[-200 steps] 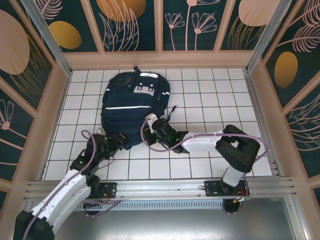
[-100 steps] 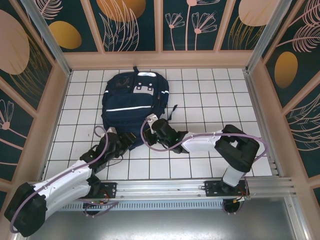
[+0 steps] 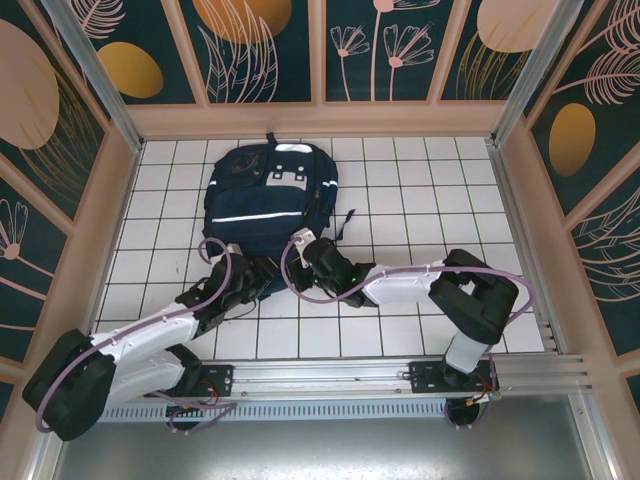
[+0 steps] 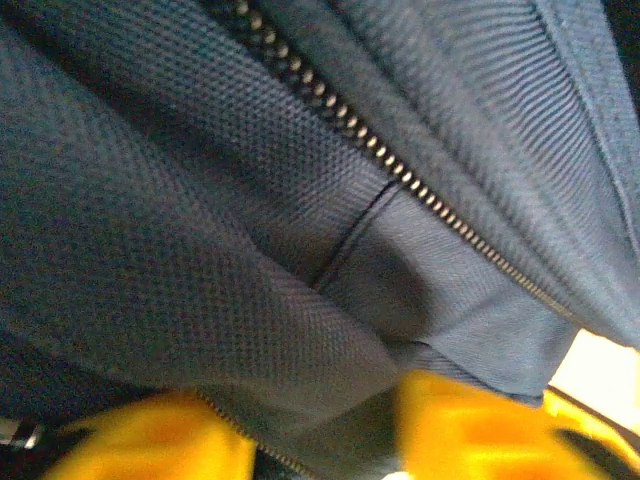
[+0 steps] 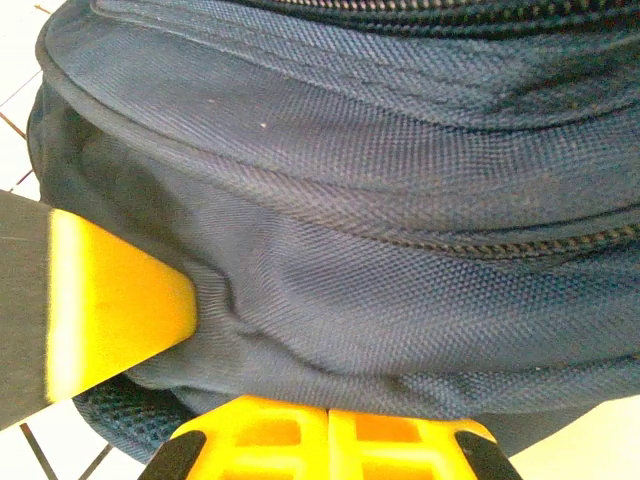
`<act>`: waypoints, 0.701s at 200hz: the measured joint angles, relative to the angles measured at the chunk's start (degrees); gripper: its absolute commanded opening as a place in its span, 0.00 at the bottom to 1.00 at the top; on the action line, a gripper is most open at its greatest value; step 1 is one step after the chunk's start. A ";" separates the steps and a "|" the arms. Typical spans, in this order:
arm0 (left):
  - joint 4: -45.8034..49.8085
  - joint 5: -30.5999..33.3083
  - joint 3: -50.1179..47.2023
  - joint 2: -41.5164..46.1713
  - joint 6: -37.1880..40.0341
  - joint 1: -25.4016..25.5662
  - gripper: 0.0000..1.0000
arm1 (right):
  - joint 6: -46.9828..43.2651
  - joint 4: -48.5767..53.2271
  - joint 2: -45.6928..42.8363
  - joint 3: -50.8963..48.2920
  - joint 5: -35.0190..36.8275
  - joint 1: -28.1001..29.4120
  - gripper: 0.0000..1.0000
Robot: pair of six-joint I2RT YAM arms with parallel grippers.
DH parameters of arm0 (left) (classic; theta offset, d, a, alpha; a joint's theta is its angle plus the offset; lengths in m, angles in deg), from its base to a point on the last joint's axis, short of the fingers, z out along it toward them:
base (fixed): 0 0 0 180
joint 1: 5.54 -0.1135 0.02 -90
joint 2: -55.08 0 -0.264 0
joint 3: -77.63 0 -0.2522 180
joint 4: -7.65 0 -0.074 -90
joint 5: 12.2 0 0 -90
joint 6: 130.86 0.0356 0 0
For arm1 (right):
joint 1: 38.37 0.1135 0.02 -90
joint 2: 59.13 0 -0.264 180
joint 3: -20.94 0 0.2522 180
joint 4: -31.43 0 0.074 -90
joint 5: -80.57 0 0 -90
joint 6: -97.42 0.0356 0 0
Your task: Pack books, pencil case, and school supplies into a backpack
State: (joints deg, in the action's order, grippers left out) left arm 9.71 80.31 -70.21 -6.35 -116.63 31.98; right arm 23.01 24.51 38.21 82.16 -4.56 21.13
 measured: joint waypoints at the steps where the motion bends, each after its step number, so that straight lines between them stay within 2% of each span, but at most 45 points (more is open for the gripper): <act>1: -0.02 0.02 0.07 -0.09 0.00 0.00 0.00 | -0.02 0.00 0.00 0.00 0.04 0.02 0.00; 33: 2.03 1.79 0.59 0.87 -0.24 0.22 0.00 | -0.07 -0.13 0.00 -0.15 0.24 0.07 0.00; 68: 9.14 5.14 0.59 8.90 -0.22 0.37 0.00 | -0.94 -1.18 -0.07 -1.57 0.28 -1.64 0.00; 140: 26.01 11.45 0.52 25.77 0.28 0.33 0.00 | -3.80 -1.75 0.57 -2.29 0.83 -13.60 0.00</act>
State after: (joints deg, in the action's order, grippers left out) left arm 35.72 91.76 -69.69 19.42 -116.35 32.31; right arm 19.21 22.76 38.78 79.86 -3.73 7.54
